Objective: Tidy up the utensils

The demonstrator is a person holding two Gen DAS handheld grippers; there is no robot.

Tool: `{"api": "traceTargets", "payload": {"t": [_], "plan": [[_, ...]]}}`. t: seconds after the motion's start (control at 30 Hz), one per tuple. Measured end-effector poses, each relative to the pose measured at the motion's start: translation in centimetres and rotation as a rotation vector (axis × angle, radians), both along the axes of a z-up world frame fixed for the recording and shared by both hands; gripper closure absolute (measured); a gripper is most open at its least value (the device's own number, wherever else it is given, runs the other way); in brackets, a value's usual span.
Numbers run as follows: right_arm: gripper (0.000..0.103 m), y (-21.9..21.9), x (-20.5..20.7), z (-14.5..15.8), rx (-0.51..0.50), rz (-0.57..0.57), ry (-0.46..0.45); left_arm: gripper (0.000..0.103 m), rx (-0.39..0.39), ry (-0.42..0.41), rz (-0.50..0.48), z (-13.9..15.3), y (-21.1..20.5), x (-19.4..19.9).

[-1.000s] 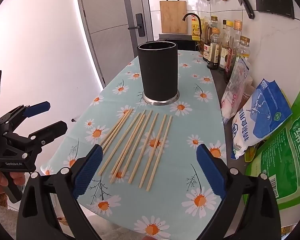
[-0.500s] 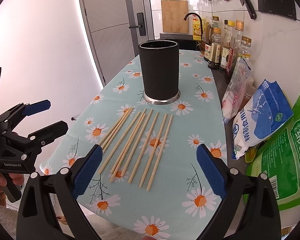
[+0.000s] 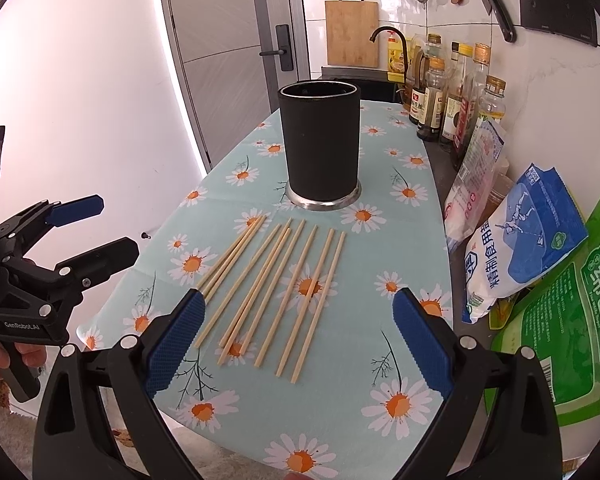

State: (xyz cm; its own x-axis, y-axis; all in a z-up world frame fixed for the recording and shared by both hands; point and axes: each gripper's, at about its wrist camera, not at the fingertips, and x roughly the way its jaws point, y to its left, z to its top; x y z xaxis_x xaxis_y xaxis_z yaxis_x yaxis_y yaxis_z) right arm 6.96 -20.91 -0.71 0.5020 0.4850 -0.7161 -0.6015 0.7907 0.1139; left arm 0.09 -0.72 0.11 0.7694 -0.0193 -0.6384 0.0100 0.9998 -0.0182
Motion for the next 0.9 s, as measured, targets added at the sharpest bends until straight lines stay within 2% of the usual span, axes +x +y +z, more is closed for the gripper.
{"api": "traceTargets", "payload": {"t": [0.9], "plan": [[0.009, 0.13, 0.26, -0.53, 0.001, 0.002, 0.011, 0.006, 0.017, 0.034, -0.005, -0.46, -0.09, 0.48]]}}
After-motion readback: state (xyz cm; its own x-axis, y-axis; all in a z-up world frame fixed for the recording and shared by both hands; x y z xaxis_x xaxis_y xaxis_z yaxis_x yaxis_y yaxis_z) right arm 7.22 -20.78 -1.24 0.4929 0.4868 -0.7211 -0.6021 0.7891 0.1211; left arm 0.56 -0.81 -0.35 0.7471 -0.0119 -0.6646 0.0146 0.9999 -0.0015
